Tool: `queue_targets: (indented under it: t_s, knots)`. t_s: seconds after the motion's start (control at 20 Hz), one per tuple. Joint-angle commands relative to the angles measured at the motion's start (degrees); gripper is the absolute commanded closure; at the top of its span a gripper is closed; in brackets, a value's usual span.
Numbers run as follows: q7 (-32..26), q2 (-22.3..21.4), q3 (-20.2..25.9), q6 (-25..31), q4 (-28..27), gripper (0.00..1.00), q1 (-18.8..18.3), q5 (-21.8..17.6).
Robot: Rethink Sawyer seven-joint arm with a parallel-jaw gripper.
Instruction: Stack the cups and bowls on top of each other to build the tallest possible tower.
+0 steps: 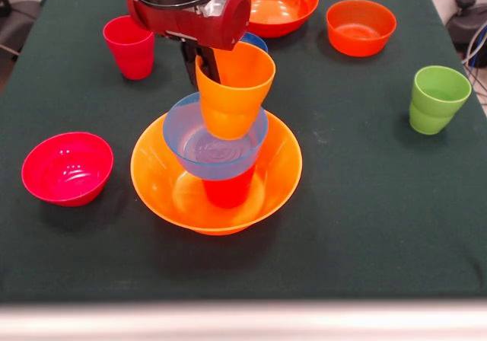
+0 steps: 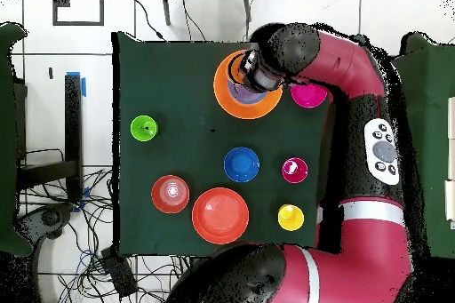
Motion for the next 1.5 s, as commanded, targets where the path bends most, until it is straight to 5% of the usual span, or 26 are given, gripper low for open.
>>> queue_targets:
  t_s: [0.05,0.6,1.5]
  knots:
    - [-16.2,-1.8,3.3,3.6,1.2,1.0,-1.2,-5.7]
    - [-16.6,-2.7,4.0,6.3,-0.4,1.0,-1.0,-6.8]
    - [-15.7,-3.1,5.6,2.2,3.8,1.0,-1.8,-6.6]
